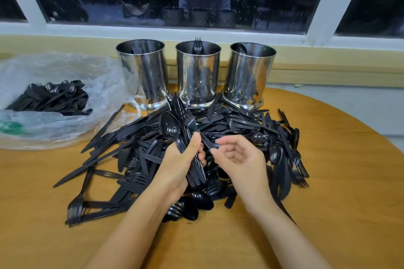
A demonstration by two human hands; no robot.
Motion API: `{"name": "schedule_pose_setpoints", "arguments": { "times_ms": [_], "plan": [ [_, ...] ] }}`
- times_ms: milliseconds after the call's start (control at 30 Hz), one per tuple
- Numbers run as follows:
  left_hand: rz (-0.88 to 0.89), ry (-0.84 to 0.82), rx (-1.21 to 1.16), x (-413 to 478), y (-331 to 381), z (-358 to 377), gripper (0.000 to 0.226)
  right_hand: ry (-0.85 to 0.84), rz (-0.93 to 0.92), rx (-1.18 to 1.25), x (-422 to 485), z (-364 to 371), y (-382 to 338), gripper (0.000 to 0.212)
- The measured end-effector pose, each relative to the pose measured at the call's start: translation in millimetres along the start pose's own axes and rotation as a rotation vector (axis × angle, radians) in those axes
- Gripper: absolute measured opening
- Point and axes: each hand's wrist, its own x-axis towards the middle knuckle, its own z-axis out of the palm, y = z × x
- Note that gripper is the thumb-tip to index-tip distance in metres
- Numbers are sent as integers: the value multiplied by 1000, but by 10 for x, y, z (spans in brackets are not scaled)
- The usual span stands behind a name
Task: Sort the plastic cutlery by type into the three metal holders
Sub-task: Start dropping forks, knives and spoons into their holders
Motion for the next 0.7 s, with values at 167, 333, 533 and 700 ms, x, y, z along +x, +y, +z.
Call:
{"name": "schedule_pose_setpoints", "arguments": {
  "times_ms": [167, 333, 533, 700],
  "plan": [
    [20, 39, 45, -21, -24, 68, 46, 59, -130, -46, -20, 50, 27, 15],
    [30, 98, -27, -35, 12, 99, 42, -46, -294, -197, -8, 105, 120, 10],
    [79, 154, -171, 0, 78, -7, 29, -95, -406, -288, 55, 35, 119, 15],
    [50, 155, -360, 56, 186, -151, 22, 110, -352, -466, 339, -301, 108, 13]
  ]
}}
